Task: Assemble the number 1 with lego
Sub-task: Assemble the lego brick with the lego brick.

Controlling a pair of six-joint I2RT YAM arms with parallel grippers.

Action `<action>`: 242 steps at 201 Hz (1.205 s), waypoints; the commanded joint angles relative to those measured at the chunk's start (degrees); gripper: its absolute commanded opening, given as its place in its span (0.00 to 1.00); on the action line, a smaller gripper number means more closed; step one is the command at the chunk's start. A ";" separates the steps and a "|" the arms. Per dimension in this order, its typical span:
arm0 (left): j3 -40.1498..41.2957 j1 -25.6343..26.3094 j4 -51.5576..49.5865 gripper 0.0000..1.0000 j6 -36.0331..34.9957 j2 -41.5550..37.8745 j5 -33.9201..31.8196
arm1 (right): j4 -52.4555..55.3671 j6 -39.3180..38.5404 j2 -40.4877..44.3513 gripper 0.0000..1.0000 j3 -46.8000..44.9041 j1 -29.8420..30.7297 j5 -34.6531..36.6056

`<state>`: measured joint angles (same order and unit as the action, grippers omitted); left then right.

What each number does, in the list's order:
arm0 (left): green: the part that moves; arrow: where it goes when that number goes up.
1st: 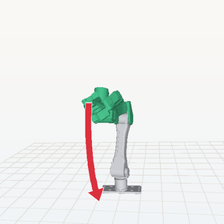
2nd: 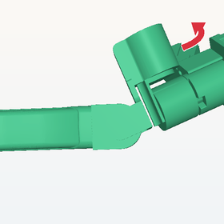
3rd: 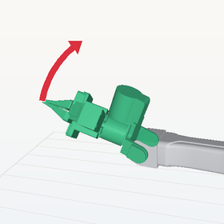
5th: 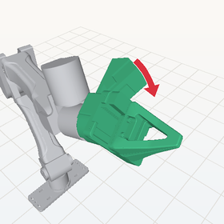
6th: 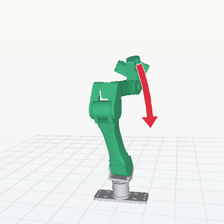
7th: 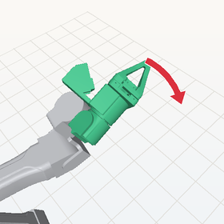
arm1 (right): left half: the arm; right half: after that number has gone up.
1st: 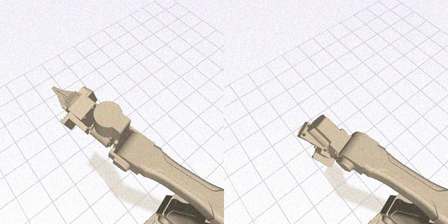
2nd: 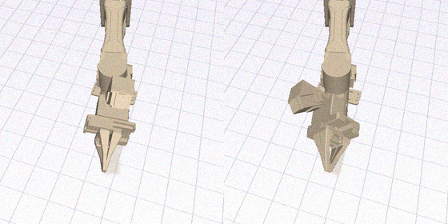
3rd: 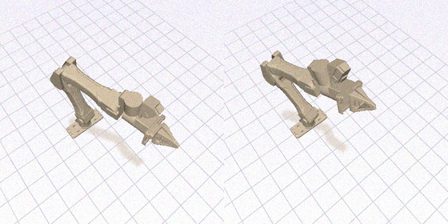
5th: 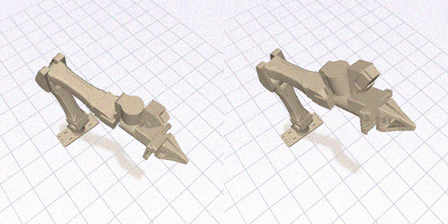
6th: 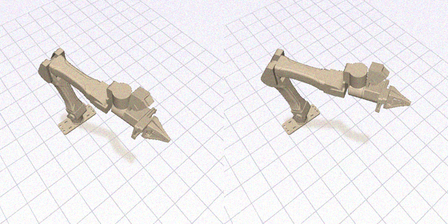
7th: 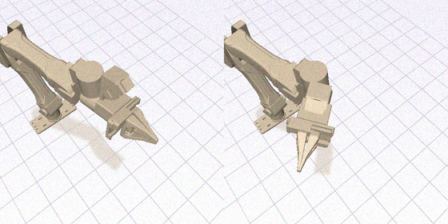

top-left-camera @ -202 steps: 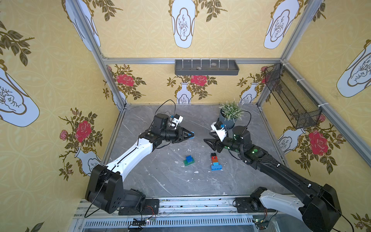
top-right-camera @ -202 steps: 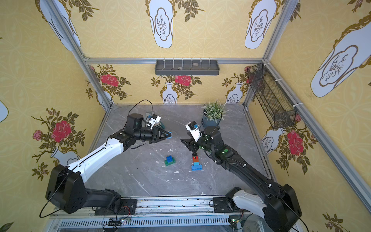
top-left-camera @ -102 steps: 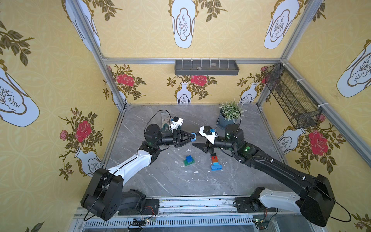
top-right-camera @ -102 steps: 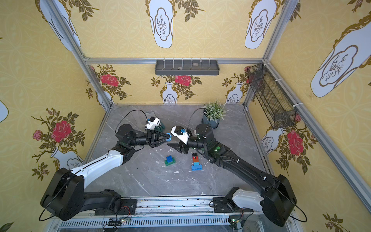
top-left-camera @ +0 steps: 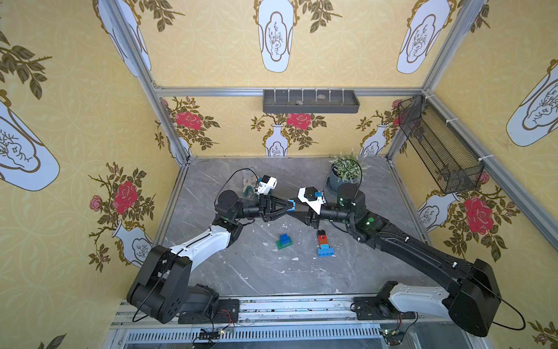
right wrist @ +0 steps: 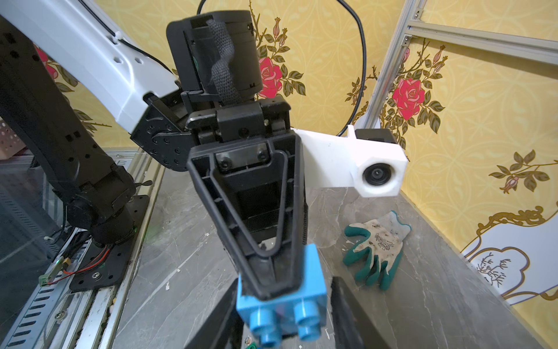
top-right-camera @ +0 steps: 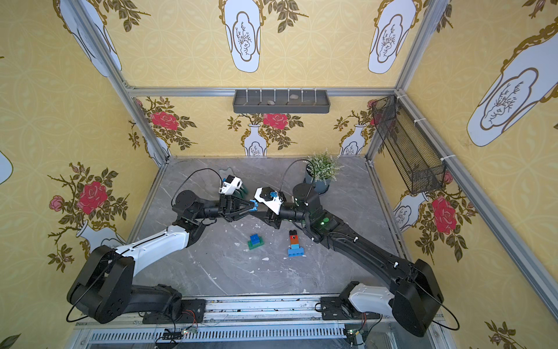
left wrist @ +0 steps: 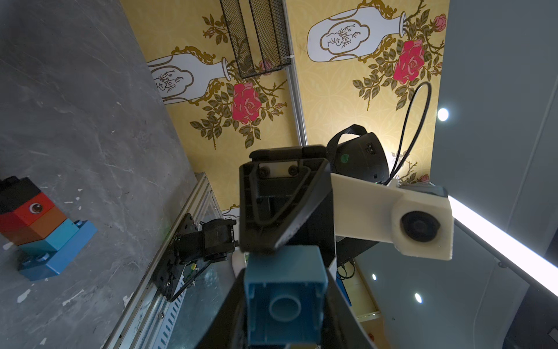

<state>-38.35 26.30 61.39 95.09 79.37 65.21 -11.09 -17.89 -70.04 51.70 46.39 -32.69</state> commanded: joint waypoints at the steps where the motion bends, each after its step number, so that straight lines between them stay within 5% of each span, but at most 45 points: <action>1: 0.53 0.06 4.37 0.25 1.72 0.60 1.15 | -4.46 1.04 -0.23 0.45 0.21 0.05 -0.87; 105: 1.56 0.06 11.22 0.25 6.45 3.23 0.41 | -5.34 2.51 0.26 0.29 -0.54 0.09 -1.99; 155: 4.50 -0.40 8.53 0.57 2.85 1.14 -2.76 | -0.63 1.12 0.68 0.23 -0.53 -0.39 -0.43; 172: 8.88 -2.70 6.50 0.61 0.05 -1.33 -7.16 | 2.85 -0.48 2.25 0.23 -1.93 -2.39 -0.25; 210: 18.18 -6.47 -8.30 0.56 -8.02 -11.38 -18.31 | 21.48 -12.44 0.70 0.22 2.91 -3.89 -0.67; 242: 21.11 -7.47 -32.18 0.55 -15.23 -22.69 -28.42 | 39.21 -23.59 -6.64 0.22 12.28 0.20 3.70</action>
<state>-18.76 19.31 48.75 87.85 62.67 46.74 11.07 -30.13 -72.55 58.78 44.16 -32.16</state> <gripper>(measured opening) 0.550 0.350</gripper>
